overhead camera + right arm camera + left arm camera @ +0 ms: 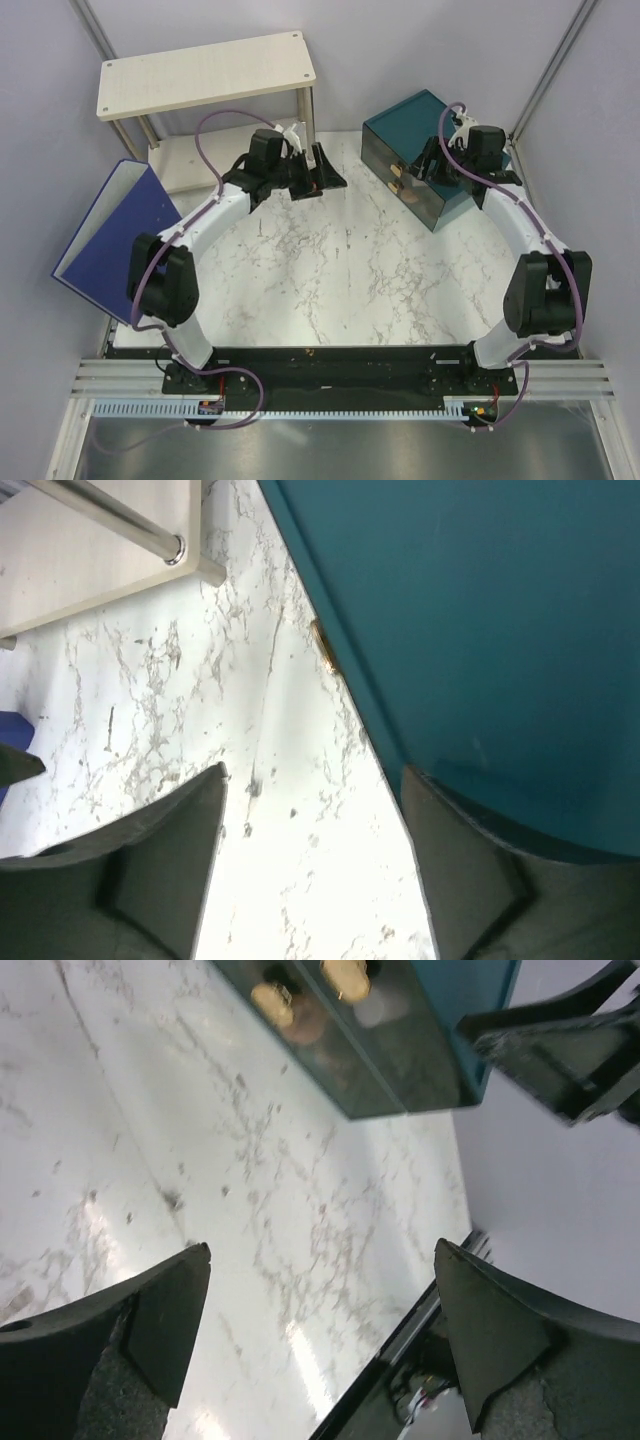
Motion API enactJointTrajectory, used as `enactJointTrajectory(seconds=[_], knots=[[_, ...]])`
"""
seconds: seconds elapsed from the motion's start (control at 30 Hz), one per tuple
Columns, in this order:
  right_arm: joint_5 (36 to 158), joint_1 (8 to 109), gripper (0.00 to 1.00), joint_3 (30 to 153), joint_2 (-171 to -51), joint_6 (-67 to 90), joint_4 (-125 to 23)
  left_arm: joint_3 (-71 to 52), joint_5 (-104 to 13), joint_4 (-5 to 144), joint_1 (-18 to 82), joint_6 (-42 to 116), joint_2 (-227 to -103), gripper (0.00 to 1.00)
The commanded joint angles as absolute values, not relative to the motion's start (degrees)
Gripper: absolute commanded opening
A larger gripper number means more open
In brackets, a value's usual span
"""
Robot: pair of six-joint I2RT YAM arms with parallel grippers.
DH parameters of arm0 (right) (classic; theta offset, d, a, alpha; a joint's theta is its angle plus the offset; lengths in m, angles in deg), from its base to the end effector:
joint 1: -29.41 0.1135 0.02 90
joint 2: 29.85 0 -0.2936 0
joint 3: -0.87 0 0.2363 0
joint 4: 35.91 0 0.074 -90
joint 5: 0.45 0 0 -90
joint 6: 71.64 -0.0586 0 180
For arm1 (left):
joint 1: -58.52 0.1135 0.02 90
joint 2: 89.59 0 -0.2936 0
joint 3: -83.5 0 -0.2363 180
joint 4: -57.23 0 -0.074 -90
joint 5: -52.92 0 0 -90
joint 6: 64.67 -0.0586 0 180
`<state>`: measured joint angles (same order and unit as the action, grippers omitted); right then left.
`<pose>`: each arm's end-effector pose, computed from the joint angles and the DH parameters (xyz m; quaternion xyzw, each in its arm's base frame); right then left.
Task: Organize the makeup
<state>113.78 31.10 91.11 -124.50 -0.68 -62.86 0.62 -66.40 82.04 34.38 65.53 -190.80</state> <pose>0.3873 0.0355 0.3216 0.0270 0.8582 0.2661 0.4380 0.3736 -0.1989 0.3242 0.0110 0.8430 -0.4463 0.3002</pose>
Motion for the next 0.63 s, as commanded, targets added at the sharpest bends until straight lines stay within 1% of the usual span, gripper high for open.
enactJointTrajectory(seconds=[0.0,0.07,0.1,0.3,0.43,0.6], knots=[[106.88,31.96,0.88,89.85,-113.29,0.70,-69.33,-2.94,-64.33,97.41,33.56,48.64,-186.10,0.99],[105.03,32.05,0.93,90.29,-110.46,1.22,-70.64,-3.56,-62.05,99.61,33.82,46.78,-184.69,0.99],[104.67,32.05,0.98,91.07,-108.10,1.23,-71.26,-3.91,-61.35,101.53,33.91,45.03,-183.56,0.99],[101.24,36.26,0.98,91.35,-102.46,0.61,-74.43,-6.37,-53.61,104.98,34.62,40.89,-179.42,0.99],[99.57,42.05,0.98,89.15,-101.75,0.08,-75.75,-7.78,-47.65,106.38,34.88,39.83,-176.00,0.99],[98.26,46.98,0.98,86.51,-102.54,-2.37,-74.35,-10.59,-46.84,107.26,35.49,37.37,-171.86,0.99]])
